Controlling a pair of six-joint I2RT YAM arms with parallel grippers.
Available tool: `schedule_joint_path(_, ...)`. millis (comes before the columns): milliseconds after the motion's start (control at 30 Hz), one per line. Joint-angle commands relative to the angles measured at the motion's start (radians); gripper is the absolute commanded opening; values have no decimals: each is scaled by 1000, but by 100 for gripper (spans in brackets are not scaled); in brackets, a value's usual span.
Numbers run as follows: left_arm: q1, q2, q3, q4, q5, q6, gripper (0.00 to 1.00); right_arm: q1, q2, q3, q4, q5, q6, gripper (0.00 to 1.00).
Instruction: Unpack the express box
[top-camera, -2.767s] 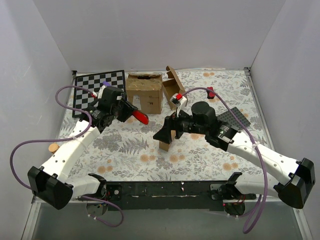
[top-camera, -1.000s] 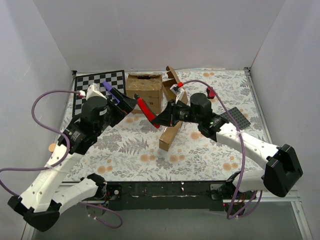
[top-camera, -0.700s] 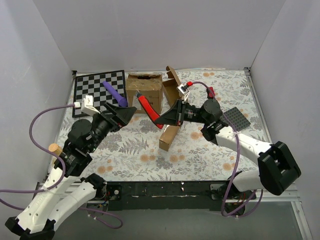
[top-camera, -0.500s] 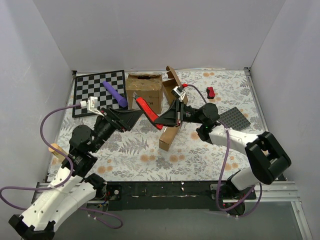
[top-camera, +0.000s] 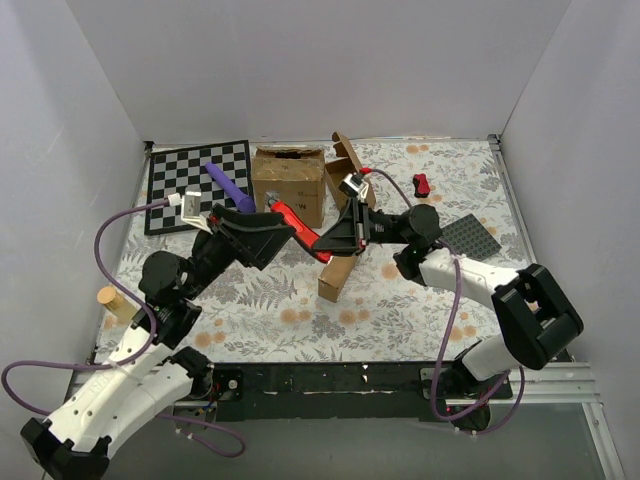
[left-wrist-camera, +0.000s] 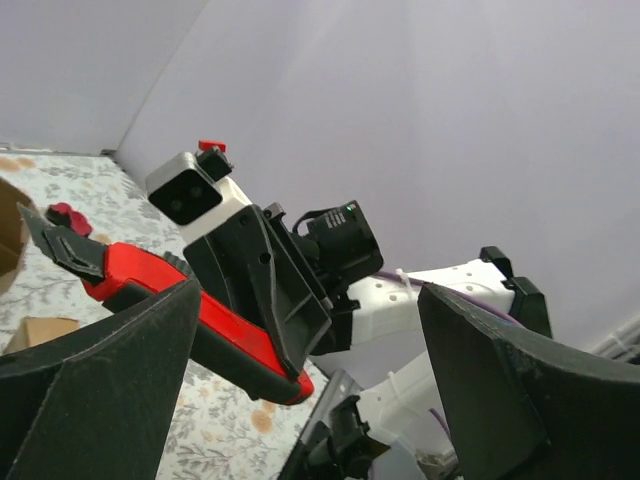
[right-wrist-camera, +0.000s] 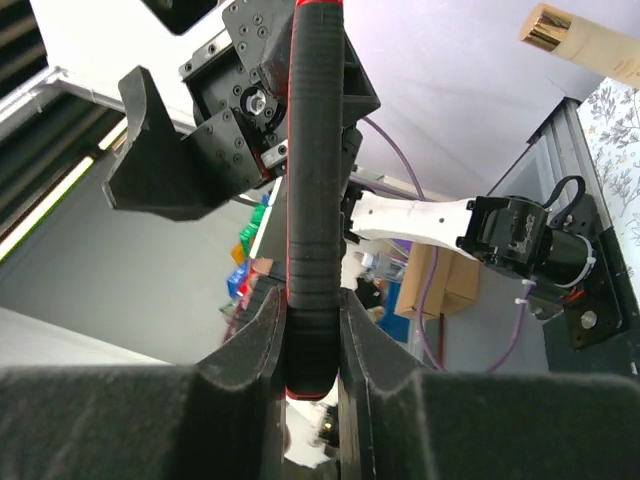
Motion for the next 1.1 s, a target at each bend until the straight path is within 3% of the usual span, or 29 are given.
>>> schedule_joint_path(0,-4,-47,63,-187,-37,1,90,-2,-139,80,83,-79,-251,1)
schedule_joint_path(167,-3,-60,89,-276,-67,-30,90,0,-204,116,-161,-108,-448,1)
schedule_joint_path(367,-3,34,146,-315,-31,-52,90,4,-264,174,-456,-111,-670,1)
schedule_joint_path(833,-4,32,121,-115,82,-79,85,8,-273,150,-450,-120,-674,1)
schedule_joint_path(1067,-3,58,112,-71,96,-81,66,8,-247,153,-398,-152,-621,1)
